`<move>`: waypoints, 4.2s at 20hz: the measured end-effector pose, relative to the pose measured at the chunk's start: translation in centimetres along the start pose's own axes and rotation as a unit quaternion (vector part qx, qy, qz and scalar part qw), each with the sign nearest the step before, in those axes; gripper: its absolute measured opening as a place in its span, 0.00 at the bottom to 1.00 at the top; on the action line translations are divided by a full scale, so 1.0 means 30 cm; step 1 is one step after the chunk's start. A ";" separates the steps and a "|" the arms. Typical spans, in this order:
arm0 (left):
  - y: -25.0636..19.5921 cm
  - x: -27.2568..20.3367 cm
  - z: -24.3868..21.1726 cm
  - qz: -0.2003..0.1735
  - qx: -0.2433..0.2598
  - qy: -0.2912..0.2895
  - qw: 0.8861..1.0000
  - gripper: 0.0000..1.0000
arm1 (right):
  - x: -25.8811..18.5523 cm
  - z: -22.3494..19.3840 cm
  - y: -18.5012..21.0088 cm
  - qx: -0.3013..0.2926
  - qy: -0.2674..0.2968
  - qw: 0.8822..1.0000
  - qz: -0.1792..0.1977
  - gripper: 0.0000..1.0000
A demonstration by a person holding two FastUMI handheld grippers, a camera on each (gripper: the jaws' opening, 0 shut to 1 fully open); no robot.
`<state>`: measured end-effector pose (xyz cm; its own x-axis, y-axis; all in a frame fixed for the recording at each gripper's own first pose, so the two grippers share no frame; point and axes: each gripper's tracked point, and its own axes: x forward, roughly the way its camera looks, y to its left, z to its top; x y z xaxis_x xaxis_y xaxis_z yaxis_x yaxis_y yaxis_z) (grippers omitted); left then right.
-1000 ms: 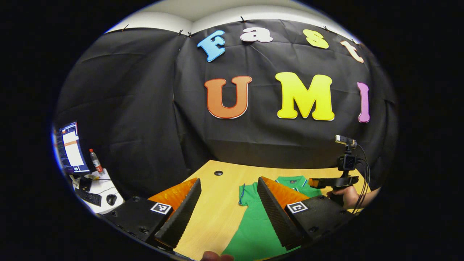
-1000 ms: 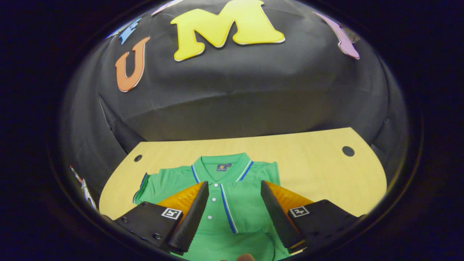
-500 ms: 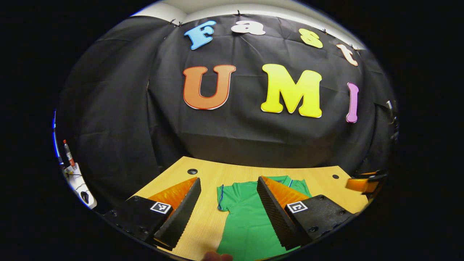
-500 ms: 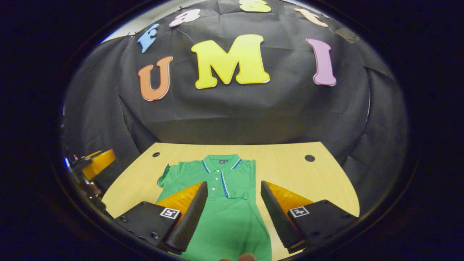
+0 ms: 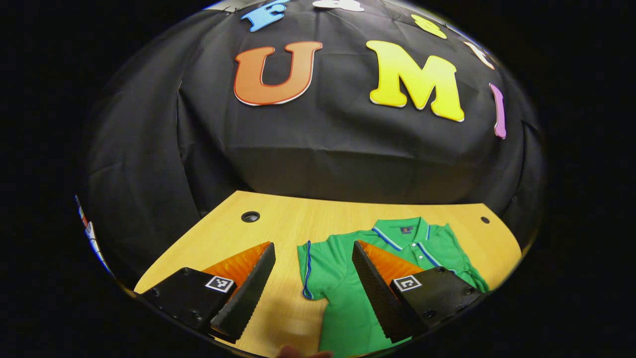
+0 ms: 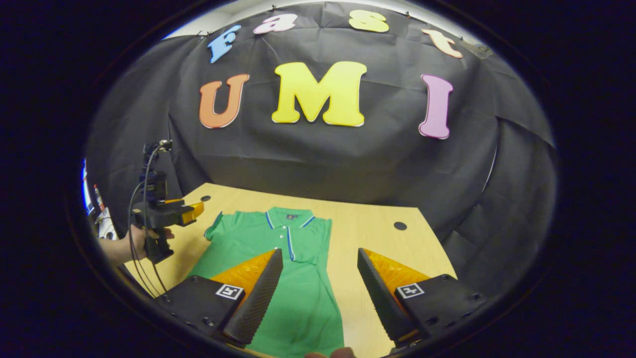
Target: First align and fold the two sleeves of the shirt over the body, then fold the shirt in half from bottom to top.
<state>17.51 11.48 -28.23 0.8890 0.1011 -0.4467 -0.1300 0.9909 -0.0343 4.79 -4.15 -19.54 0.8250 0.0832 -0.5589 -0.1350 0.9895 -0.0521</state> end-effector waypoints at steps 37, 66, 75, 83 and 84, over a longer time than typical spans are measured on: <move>-0.105 0.229 -0.021 -0.106 -0.009 0.072 0.992 0.03 | 0.083 -0.174 0.050 0.040 0.055 0.998 -0.004 0.96; -0.421 -0.443 0.005 -0.090 0.019 0.063 0.994 0.99 | -0.125 -0.132 -0.088 0.016 -0.013 0.996 0.083 0.93; -0.232 -0.865 -0.464 -0.106 0.085 0.183 0.974 0.99 | -0.197 -0.458 -0.082 -0.031 0.090 0.988 0.122 0.93; -0.112 -1.029 -0.820 -0.131 0.111 0.303 0.937 1.00 | -0.217 -0.854 -0.118 -0.073 0.229 0.966 0.093 0.94; -0.111 -1.028 -0.822 -0.126 0.113 0.308 0.936 0.99 | -0.210 -0.879 -0.124 -0.076 0.239 0.964 0.087 0.93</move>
<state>-20.30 2.87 -36.40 0.4474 -0.1402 -0.8833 0.2079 0.9769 -0.0498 -14.39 -11.48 -37.65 0.4403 0.1472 -0.8857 -0.3579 0.9335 -0.0228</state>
